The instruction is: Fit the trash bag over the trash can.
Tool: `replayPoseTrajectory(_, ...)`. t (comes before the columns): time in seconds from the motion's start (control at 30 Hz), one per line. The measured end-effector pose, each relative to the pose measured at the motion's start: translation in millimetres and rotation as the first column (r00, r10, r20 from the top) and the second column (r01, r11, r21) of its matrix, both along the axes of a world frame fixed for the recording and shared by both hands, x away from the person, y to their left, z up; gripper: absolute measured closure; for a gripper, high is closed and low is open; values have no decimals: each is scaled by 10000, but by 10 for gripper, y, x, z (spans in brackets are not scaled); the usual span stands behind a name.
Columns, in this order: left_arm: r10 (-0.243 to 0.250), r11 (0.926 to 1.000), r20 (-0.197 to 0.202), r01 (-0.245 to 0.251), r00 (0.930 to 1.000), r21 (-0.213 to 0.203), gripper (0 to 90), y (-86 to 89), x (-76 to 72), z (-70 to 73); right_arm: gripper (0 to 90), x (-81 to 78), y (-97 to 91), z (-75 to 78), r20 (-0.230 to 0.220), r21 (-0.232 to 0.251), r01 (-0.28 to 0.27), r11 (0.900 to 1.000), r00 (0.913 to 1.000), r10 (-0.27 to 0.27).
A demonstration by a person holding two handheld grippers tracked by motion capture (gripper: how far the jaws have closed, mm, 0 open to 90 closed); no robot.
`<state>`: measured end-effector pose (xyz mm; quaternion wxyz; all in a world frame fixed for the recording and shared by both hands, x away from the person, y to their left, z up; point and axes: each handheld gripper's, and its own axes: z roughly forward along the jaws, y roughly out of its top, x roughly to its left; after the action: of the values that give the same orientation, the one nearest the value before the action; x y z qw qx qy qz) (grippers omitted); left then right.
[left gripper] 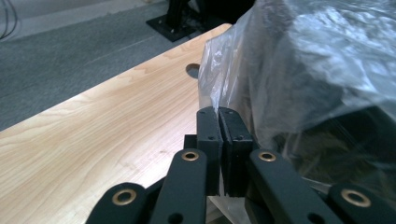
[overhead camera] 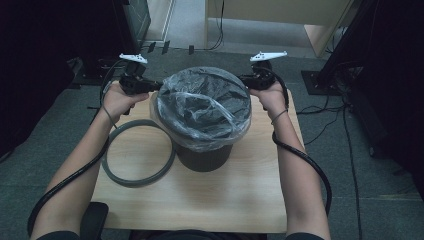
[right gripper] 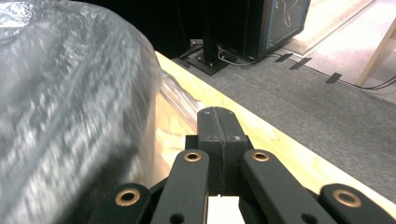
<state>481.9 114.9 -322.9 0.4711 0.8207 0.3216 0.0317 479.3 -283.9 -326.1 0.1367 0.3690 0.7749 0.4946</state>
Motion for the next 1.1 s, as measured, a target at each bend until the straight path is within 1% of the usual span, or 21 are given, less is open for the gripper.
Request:
replayPoseTrajectory(0.03,-79,10000,113,79,9999,-12,859,16,-15,10,900,-8,-19,-11,22,50,17,10000,10000,-17)
replayPoseTrajectory(0.07,-148,9998,250,145,9996,120,815,37,-28,37,888,-28,-54,-13,78,198,126,9997,9999,-127)
replayPoseTrajectory(0.1,-173,9997,465,165,9988,170,774,66,-43,78,856,-48,-89,-1,159,325,235,9992,9996,-240)
replayPoseTrajectory(0.13,-261,9996,555,255,9981,116,738,108,-51,131,802,-74,-129,26,245,455,317,9985,9992,-329)
replayPoseTrajectory(0.23,-154,9999,814,153,9966,24,682,213,-88,293,691,-165,-262,147,604,873,503,9949,9966,-557)
replayPoseTrajectory(0.27,-165,9999,886,167,9959,-22,643,241,-110,334,654,-203,-301,188,723,1029,607,9928,9950,-683)
replayPoseTrajectory(0.33,-228,9997,1087,230,9938,-10,606,290,-172,395,640,-287,-376,256,777,1343,706,9884,9936,-815)
replayPoseTrajectory(0.4,-321,9993,1202,339,9922,-130,590,318,-233,433,643,-384,-423,300,793,1228,639,9904,9941,-740)
replayPoseTrajectory(0.43,-437,9985,1266,476,9910,-277,585,331,-284,460,648,-421,-433,308,848,1198,559,9912,9942,-663)
replayPoseTrajectory(0.47,-518,9979,1277,564,9905,-325,575,334,-308,472,650,-496,-443,319,841,1229,449,9914,9949,-554)
replayPoseTrajectory(0.57,-860,9953,1344,913,9872,-333,538,322,-401,514,650,-631,-433,335,834,1250,226,9919,9960,-332)
replayPoseTrajectory(0.6,-978,9941,1411,1032,9852,-319,525,315,-436,531,649,-680,-423,348,864,1259,104,9920,9960,-214)
replayPoseTrajectory(0.67,-1229,9904,1479,1308,9813,-452,501,303,-504,565,629,-784,-390,386,917,1194,-151,9927,9958,42)
replayPoseTrajectory(0.7,-1376,9876,1612,1478,9773,-530,494,296,-556,590,620,-823,-378,404,975,1147,-299,9929,9951,187)
replayPoseTrajectory(0.73,-1466,9855,1648,1583,9754,-603,482,288,-601,611,613,-895,-357,440,1086,1161,-496,9920,9934,369)
replayPoseTrajectory(0.77,-1620,9826,1736,1750,9714,-622,475,283,-645,633,611,-951,-344,472,1190,1167,-639,9911,9916,499)
replayPoseTrajectory(0.83,-1915,9751,1844,2083,9640,-765,465,261,-740,666,599,-1068,-316,533,1327,1259,-972,9873,9879,804)
replayPoseTrajectory(0.9,-2248,9668,1929,2433,9551,-778,449,224,-835,674,581,-1178,-280,569,1375,1434,-1366,9802,9836,1169)
replayPoseTrajectory(0.97,-2535,9605,2011,2708,9462,-634,431,175,-911,651,559,-1274,-236,570,1324,1515,-1794,9720,9782,1599)
replayPoseTrajectory(1.03,-2670,9582,2065,2821,9413,-471,421,136,-954,609,557,-1337,-203,556,1353,1543,-2094,9656,9726,1893)
replayPoseTrajectory(1.1,-2772,9561,1847,2898,9429,-443,417,111,-965,563,551,-1396,-175,548,1353,1585,-2249,9614,9695,2045)
